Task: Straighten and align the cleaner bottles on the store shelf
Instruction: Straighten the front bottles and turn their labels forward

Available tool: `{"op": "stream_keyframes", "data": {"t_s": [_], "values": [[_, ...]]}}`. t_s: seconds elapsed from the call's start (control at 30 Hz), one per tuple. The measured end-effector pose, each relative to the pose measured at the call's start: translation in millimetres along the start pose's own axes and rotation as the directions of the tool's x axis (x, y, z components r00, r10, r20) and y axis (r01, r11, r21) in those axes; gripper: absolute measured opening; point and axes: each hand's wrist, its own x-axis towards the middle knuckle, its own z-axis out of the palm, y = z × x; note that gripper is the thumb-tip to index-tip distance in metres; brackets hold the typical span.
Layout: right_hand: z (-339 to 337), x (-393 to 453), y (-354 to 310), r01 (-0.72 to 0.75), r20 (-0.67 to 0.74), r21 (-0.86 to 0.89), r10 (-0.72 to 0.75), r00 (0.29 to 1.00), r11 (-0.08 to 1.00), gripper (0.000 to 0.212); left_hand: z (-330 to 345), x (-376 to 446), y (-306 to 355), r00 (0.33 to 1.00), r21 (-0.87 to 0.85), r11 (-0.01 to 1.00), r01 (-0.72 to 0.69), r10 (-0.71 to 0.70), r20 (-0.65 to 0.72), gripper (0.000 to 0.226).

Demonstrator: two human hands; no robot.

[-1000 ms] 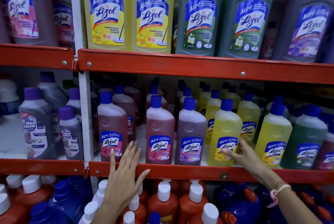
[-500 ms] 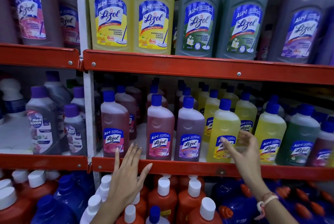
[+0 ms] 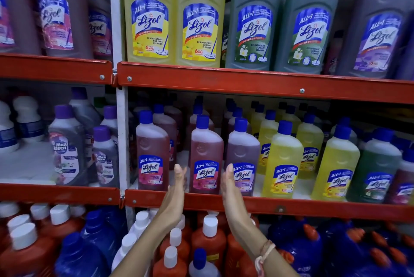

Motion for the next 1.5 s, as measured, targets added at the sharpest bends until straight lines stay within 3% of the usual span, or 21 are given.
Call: {"op": "stream_keyframes", "data": {"t_s": [0.1, 0.4, 0.57, 0.93, 1.03, 1.13, 1.23, 1.33, 1.5], "values": [[0.9, 4.6, -0.9, -0.015, -0.015, -0.041, 0.015, 1.000, 0.999, 0.047, 4.0, -6.2, 7.0, 0.998, -0.040, 0.999, -0.021, 0.023, 0.051, 0.112], [4.4, 7.0, -2.8, -0.060, -0.041, -0.123, 0.056, 0.998, 0.991, 0.051, -10.3, -6.8, 4.6, 1.000, -0.035, 0.999, -0.025, 0.025, -0.004, 0.118], [6.5, 2.5, -5.9, -0.081, -0.009, -0.078, 0.081, 0.997, 0.994, 0.082, -17.8, -12.2, 10.5, 0.998, 0.011, 0.999, -0.035, 0.034, 0.054, 0.113], [2.1, 2.7, -6.3, -0.041, -0.042, -0.074, 0.038, 0.998, 0.996, 0.076, -22.0, -13.5, 12.4, 0.997, 0.085, 0.996, -0.026, 0.019, 0.075, 0.121], [-5.3, -0.2, -8.4, 0.029, -0.133, -0.037, -0.033, 0.991, 0.999, 0.079, -16.0, -19.4, 11.1, 0.991, 0.074, 0.994, -0.078, 0.085, -0.100, 0.104], [-20.0, -5.7, -13.7, 0.124, -0.327, 0.020, -0.110, 0.939, 0.992, 0.067, -2.2, -34.5, 11.6, 0.918, 0.061, 0.963, -0.261, 0.267, -0.293, 0.084], [-41.8, -7.6, -9.2, 0.188, -0.472, -0.018, -0.174, 0.864, 0.982, 0.046, 18.1, -39.4, 15.2, 0.919, 0.002, 0.955, -0.297, 0.286, -0.271, 0.058], [-62.9, -1.8, -3.8, 0.126, -0.428, -0.094, -0.154, 0.890, 0.988, 0.048, 40.7, -33.2, 19.3, 0.965, -0.068, 0.971, -0.231, 0.220, -0.141, 0.072], [-76.0, 16.6, -3.6, 0.036, -0.217, -0.030, -0.042, 0.975, 0.999, 0.084, 68.8, -24.3, 27.5, 0.997, -0.033, 0.996, -0.081, 0.080, -0.015, 0.126]]}}
